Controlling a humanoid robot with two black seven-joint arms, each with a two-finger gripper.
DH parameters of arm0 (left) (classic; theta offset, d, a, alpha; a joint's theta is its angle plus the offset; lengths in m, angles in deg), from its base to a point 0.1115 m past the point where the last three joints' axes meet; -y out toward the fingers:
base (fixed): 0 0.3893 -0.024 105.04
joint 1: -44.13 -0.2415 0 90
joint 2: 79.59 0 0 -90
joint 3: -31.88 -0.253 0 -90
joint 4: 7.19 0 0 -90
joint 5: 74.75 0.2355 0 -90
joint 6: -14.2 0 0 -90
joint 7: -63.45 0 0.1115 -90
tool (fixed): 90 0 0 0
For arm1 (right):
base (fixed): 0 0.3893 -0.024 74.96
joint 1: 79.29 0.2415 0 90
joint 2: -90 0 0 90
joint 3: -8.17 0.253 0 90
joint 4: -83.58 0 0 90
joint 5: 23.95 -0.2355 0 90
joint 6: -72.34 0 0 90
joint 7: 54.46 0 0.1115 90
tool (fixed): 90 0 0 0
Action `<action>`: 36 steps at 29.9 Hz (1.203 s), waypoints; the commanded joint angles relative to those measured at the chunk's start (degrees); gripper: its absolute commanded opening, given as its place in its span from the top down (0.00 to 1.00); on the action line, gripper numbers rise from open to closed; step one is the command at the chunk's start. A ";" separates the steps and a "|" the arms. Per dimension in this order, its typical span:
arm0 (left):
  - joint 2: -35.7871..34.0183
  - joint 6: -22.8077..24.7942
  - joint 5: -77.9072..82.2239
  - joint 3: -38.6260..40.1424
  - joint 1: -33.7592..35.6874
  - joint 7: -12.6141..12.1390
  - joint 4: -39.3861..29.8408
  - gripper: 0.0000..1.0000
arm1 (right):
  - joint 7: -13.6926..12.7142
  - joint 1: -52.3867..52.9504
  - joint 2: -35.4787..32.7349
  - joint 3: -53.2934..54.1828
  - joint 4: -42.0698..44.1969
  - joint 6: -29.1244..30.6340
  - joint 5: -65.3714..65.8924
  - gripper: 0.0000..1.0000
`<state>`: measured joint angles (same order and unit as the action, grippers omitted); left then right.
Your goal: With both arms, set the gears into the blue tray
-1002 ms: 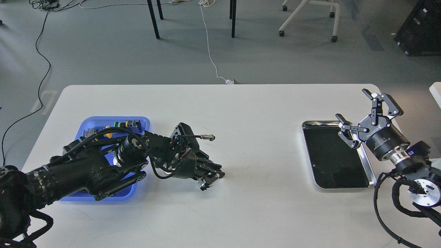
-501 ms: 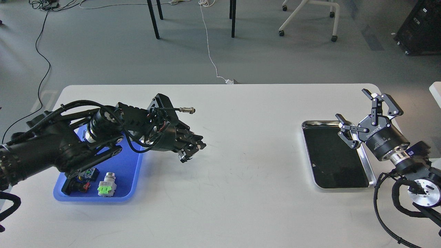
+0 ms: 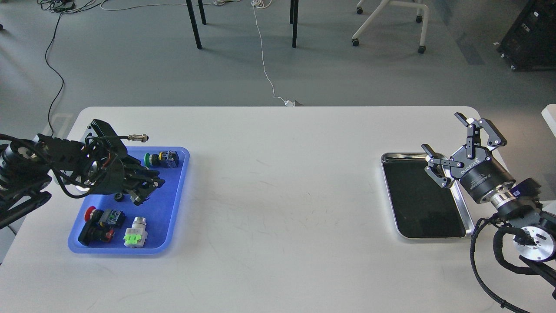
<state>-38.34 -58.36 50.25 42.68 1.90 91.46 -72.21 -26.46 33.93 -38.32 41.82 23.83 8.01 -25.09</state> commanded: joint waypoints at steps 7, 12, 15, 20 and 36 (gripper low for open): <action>0.67 -0.65 0.00 1.15 -3.55 -0.01 4.55 0.76 | 0.00 -0.01 0.00 0.09 -0.01 -0.01 0.00 0.01; 0.76 -2.15 0.00 1.33 -4.43 -0.01 4.91 0.60 | 0.00 -0.01 0.00 0.09 -0.01 -0.09 0.00 0.01; 1.02 -2.32 0.00 1.50 -4.52 -0.01 5.52 0.42 | 0.00 -0.01 0.00 0.09 -0.01 -0.09 0.00 0.01; 1.28 -3.99 0.00 3.86 -4.52 -0.01 5.44 0.18 | 0.00 -0.01 0.00 0.09 0.07 -0.09 0.00 0.01; 10.58 -17.78 -69.32 15.20 -9.52 -0.01 -1.24 0.02 | 0.00 1.22 0.62 -0.70 0.69 -1.23 2.81 0.01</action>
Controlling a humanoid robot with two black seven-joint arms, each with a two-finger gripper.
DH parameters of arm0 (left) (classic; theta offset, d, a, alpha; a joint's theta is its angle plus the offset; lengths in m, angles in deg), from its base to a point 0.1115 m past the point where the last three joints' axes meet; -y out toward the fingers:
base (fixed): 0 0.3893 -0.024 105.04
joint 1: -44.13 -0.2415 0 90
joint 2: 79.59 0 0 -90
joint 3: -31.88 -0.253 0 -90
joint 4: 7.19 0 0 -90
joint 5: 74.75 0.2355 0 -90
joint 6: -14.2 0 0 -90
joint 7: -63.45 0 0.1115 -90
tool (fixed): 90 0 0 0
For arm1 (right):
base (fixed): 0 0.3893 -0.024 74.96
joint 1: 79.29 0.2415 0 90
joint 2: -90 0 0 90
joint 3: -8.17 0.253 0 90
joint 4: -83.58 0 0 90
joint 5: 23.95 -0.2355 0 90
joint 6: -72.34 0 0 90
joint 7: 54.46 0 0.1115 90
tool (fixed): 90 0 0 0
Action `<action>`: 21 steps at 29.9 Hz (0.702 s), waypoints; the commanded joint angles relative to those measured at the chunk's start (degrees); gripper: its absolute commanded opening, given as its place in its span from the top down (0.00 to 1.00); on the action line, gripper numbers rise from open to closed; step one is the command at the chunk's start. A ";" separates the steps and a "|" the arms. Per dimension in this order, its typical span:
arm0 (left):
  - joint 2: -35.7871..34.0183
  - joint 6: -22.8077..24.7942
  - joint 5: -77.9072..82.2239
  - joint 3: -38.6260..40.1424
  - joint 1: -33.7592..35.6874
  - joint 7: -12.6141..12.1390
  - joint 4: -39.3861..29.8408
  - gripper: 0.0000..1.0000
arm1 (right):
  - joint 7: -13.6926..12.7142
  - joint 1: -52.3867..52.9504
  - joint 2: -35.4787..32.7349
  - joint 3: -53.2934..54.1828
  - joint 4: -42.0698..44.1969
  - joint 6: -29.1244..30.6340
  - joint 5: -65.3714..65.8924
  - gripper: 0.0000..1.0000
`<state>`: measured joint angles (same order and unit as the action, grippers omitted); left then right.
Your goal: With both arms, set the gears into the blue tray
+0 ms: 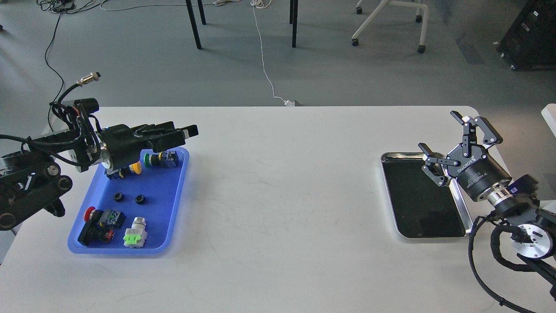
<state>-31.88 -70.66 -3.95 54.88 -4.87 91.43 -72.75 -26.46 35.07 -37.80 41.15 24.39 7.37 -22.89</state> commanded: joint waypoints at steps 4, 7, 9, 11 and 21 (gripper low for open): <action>10.19 -6.99 -23.16 15.28 -10.30 0.02 -2.46 0.02 | 0.00 0.42 0.09 -0.11 0.13 -1.91 0.60 0.01; 15.64 -4.62 -23.69 24.25 -15.76 0.02 -2.47 0.02 | 0.00 0.51 0.18 -0.03 0.13 -2.44 0.52 0.01; 18.45 -1.64 -23.78 29.88 -18.48 -0.64 -2.38 0.02 | 0.00 0.69 0.18 -0.03 0.04 -2.36 0.52 0.01; 20.65 1.87 -23.87 34.98 -22.00 -2.75 -2.38 0.02 | 0.00 0.69 0.01 0.06 0.04 -2.36 0.25 0.01; 23.65 6.46 -26.33 38.52 -27.20 -6.70 -2.20 0.02 | 0.00 0.51 0.44 0.06 0.04 -2.18 0.25 0.01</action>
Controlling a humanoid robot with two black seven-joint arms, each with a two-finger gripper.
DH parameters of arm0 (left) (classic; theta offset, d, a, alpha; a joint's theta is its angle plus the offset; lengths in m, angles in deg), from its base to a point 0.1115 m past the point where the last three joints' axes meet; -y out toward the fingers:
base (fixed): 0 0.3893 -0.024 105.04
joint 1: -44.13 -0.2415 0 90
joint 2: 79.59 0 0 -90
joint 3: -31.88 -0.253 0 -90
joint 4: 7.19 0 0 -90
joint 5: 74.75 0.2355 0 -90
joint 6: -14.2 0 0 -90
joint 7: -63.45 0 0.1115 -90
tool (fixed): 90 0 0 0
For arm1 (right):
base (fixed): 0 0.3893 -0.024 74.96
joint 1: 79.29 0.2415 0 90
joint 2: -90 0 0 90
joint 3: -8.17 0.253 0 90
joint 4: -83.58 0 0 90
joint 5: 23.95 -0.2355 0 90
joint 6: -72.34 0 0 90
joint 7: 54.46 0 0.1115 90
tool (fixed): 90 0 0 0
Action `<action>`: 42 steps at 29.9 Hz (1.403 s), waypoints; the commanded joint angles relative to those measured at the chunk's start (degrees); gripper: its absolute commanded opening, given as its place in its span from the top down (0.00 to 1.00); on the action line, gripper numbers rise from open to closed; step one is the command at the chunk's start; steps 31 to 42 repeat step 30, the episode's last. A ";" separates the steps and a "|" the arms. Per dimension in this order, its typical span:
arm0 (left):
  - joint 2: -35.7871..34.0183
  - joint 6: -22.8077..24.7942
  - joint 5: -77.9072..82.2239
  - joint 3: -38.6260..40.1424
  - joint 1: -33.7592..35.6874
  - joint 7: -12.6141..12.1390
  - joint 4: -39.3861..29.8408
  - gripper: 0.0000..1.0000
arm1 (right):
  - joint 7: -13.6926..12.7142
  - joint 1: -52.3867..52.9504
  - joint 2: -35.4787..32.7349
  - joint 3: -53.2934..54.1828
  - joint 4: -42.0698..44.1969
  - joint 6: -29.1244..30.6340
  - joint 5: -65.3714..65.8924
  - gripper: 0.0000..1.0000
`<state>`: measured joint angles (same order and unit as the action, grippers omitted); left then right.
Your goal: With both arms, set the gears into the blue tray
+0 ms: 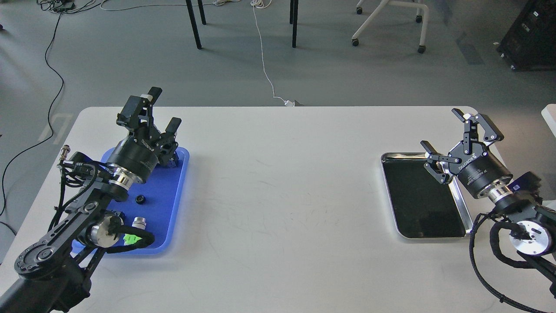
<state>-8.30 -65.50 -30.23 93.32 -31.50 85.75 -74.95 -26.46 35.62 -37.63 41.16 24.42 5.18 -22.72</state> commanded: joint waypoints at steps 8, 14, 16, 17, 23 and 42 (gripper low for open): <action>0.25 1.39 -0.13 0.43 -1.27 -1.73 -0.09 0.02 | 0.00 0.05 0.63 0.67 -0.08 -0.08 0.00 0.01; 0.43 1.57 -0.04 0.43 -2.41 -1.64 -0.27 0.02 | 0.00 -0.03 0.80 0.76 -0.34 -0.08 0.00 0.01; 0.43 1.57 -0.04 0.52 -2.41 -1.64 -0.27 0.02 | 0.00 0.05 1.15 0.76 -0.26 -0.08 0.00 0.01; 0.43 1.57 -0.13 0.52 -2.41 -1.64 -0.35 0.02 | 0.00 0.05 1.16 0.76 -0.26 -0.08 0.00 0.01; 0.60 1.65 -0.13 0.52 -2.41 -1.73 -0.71 0.02 | 0.00 0.05 1.16 0.76 -0.34 0.09 0.00 0.01; 0.95 1.57 -0.13 0.52 -2.41 -1.73 -0.79 0.02 | 0.00 0.05 1.07 0.76 -0.52 0.09 0.00 0.01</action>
